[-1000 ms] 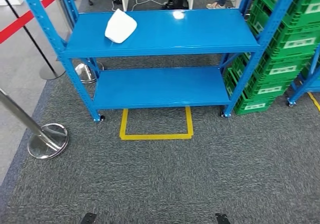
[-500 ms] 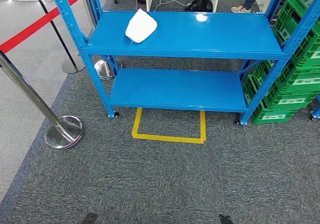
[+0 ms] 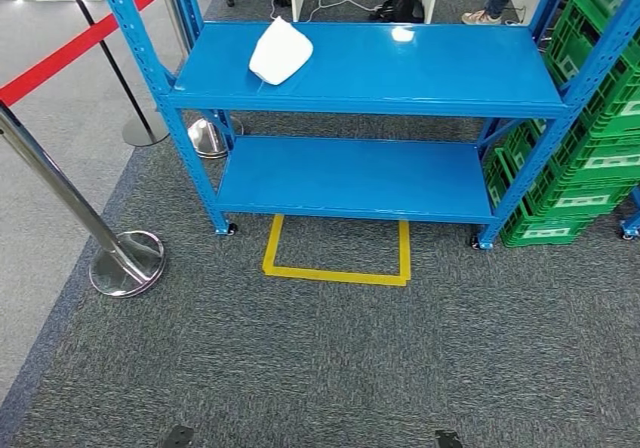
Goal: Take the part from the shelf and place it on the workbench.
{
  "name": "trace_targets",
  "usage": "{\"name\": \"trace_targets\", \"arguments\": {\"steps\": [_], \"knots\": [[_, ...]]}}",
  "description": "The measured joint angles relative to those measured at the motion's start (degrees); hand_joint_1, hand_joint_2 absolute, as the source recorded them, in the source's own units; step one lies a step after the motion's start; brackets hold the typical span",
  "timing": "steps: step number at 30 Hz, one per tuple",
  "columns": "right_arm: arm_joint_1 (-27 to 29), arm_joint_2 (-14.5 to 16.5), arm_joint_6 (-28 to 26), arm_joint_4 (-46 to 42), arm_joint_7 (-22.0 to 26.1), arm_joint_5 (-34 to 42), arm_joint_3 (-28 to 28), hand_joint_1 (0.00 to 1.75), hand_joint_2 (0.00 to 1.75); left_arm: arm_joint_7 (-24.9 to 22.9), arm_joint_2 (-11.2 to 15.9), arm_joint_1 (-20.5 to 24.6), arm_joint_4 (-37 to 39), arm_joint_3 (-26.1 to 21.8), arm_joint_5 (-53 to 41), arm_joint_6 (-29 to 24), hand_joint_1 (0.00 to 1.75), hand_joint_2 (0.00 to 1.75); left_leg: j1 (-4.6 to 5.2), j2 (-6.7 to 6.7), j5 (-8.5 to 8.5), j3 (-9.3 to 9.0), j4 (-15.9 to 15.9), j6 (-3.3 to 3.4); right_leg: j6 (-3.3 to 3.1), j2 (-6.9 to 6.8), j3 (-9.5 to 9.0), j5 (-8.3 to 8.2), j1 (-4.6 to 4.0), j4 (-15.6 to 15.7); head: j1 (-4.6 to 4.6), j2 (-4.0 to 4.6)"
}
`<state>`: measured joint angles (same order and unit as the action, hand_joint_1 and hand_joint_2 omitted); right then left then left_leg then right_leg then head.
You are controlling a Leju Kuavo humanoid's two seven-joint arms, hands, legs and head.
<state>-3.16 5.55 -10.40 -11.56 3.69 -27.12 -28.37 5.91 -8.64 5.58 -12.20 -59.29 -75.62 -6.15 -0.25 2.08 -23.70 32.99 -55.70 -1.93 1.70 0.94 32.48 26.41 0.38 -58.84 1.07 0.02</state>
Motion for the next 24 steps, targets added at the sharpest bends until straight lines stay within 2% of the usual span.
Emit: {"name": "trace_targets", "arguments": {"steps": [2,3,5,7,9,13,18,22,24], "knots": [[0.00,0.00,0.27,0.00,0.01,0.07,-0.01,0.00,0.00,-0.36,-0.01,0.00,0.00,-0.01,-0.01,0.00,0.00,1.75,0.09,0.00,0.00,0.02,-0.01,0.01,0.05,0.00,-0.01,-0.05,0.09,0.04,0.01,0.00],[0.00,0.00,0.45,0.00,0.02,0.08,-0.02,0.00,0.00,-0.73,-0.01,0.00,0.00,-0.01,-0.05,-0.02,0.00,1.75,0.13,0.00,0.01,0.03,-0.01,0.03,0.08,0.00,-0.01,-0.07,0.14,0.06,0.01,0.00],[0.01,0.00,0.78,0.00,0.08,0.06,-0.02,0.00,0.87,-1.58,-0.01,-0.01,0.00,-0.01,-0.16,-0.05,0.00,1.75,0.22,0.00,0.02,0.03,-0.02,0.06,0.15,0.00,-0.01,-0.11,0.23,0.07,0.00,0.00],[0.01,0.00,0.87,0.00,0.17,0.03,-0.02,0.00,1.75,-1.99,-0.01,-0.01,0.00,-0.01,-0.26,-0.07,0.00,0.87,0.27,0.00,0.03,0.04,-0.03,0.10,0.19,-0.01,0.00,-0.14,0.29,0.07,0.00,0.00],[0.07,0.00,0.73,-0.01,0.42,-0.08,0.01,0.00,1.75,-1.99,0.00,-0.07,-0.01,0.08,0.14,-0.21,0.00,0.00,0.29,0.00,0.04,0.04,-0.03,0.12,0.21,-0.01,0.00,-0.15,0.31,0.08,0.00,0.00],[0.69,-0.03,0.31,-0.20,0.98,0.82,1.00,0.00,0.00,-1.59,0.33,-0.84,-0.14,2.37,5.21,-0.55,0.00,0.00,0.29,0.00,0.02,0.04,-0.04,0.14,0.21,-0.01,0.00,-0.15,0.32,0.09,-0.01,0.00],[1.74,-0.31,1.12,-0.87,0.65,3.71,3.25,0.00,0.00,-1.69,1.18,-2.25,-0.72,7.57,13.49,-0.06,0.00,0.00,0.29,0.00,0.02,0.04,-0.04,0.14,0.21,0.00,0.02,-0.15,0.31,0.09,-0.01,0.00],[2.76,-0.69,2.05,-1.72,0.22,6.23,5.57,0.00,1.75,-2.10,1.88,-3.46,-1.44,12.55,20.17,0.54,0.00,0.00,0.29,0.00,0.02,0.05,-0.04,0.14,0.21,0.00,0.02,-0.15,0.31,0.09,-0.01,0.00],[3.27,-0.90,2.51,-2.12,0.02,7.40,6.70,0.00,1.75,-2.33,2.27,-4.08,-1.82,15.01,23.31,0.86,0.00,0.00,0.29,0.00,0.01,0.05,-0.04,0.15,0.21,-0.01,0.02,-0.15,0.31,0.09,-0.02,0.01]]}}
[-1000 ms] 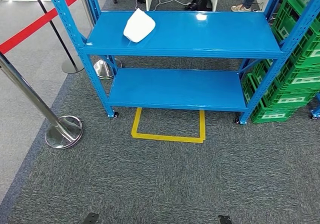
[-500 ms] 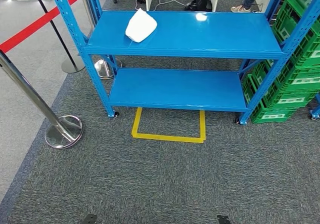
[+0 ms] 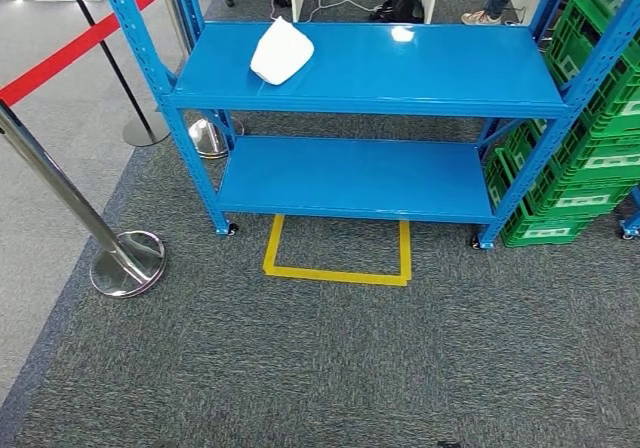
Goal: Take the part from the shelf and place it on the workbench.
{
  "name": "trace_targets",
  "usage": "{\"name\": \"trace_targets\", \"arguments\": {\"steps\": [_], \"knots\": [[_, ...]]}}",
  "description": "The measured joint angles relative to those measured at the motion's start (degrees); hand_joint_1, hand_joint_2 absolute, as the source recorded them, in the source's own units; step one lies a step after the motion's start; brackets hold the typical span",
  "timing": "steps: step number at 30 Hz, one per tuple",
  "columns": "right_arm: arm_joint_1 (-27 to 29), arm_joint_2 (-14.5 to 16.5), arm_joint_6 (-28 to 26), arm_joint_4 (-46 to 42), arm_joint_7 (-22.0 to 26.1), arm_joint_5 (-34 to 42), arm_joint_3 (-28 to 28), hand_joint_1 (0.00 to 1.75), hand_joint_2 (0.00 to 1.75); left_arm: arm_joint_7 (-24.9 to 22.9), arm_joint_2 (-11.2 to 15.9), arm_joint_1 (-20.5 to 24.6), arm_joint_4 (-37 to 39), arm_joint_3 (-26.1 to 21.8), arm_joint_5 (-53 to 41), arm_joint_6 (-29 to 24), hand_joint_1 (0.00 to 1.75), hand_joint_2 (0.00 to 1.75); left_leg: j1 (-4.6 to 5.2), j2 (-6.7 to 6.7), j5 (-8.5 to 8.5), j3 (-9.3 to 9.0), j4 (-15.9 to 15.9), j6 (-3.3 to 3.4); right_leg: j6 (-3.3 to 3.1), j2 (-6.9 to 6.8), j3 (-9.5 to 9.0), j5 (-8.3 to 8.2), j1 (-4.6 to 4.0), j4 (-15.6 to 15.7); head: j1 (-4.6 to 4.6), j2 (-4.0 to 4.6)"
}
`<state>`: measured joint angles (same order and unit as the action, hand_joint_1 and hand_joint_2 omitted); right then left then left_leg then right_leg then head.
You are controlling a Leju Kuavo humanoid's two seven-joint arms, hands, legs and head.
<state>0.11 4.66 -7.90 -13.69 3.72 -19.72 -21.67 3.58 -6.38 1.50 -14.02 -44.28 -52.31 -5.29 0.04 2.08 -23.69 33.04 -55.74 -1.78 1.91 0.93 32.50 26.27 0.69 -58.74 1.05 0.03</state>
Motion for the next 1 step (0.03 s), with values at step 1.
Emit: {"name": "trace_targets", "arguments": {"steps": [1], "knots": [[0.13,-0.05,0.13,-0.10,-0.04,0.28,0.28,0.00,1.75,-0.06,0.10,-0.15,-0.10,0.61,0.77,0.08,0.00,0.00,0.00,0.00,0.00,0.00,0.00,0.00,0.00,0.00,0.00,0.00,0.00,0.00,0.00,0.00]]}}
